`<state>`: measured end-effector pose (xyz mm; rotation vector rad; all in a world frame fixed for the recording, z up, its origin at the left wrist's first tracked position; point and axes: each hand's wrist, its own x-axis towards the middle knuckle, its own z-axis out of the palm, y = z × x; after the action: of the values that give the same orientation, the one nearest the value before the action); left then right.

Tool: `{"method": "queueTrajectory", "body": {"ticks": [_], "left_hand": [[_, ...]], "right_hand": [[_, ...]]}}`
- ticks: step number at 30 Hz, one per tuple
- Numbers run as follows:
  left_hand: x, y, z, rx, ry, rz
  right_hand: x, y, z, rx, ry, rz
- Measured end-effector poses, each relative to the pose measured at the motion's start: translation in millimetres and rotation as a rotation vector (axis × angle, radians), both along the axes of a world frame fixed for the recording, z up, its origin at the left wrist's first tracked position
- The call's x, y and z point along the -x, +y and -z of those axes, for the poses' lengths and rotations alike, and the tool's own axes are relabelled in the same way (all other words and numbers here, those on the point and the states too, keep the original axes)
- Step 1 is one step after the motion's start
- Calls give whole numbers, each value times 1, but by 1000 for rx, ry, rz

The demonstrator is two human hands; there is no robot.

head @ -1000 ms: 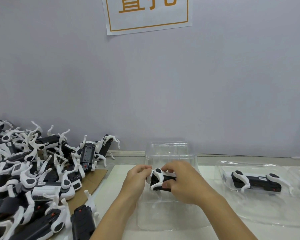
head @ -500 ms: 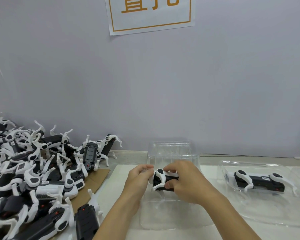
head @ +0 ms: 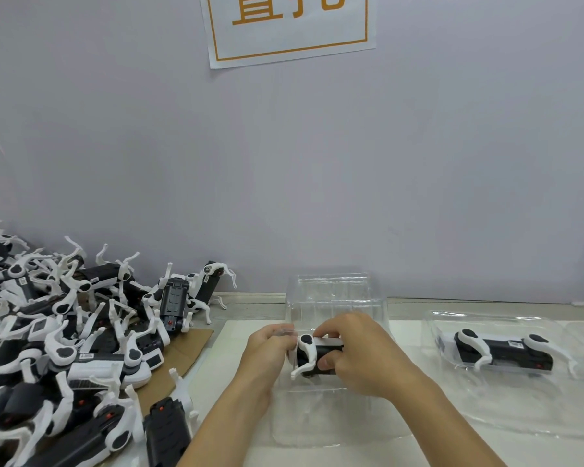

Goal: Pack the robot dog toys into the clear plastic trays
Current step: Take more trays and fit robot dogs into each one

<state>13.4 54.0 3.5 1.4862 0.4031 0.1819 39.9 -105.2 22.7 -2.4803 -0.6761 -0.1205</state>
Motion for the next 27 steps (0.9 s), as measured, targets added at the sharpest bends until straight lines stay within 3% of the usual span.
{"method": "queueTrajectory", "body": {"ticks": [7,18,27], "left_hand": [[-5,6,1,17,45,-6],[-6,4,1,-120,76,-28],[-5,16,-3,-102,109,86]], "right_hand": [[1,2,0,34,-4,0],[3,4,-2,61,11,-1],[5,3,-6,17,45,-2]]}}
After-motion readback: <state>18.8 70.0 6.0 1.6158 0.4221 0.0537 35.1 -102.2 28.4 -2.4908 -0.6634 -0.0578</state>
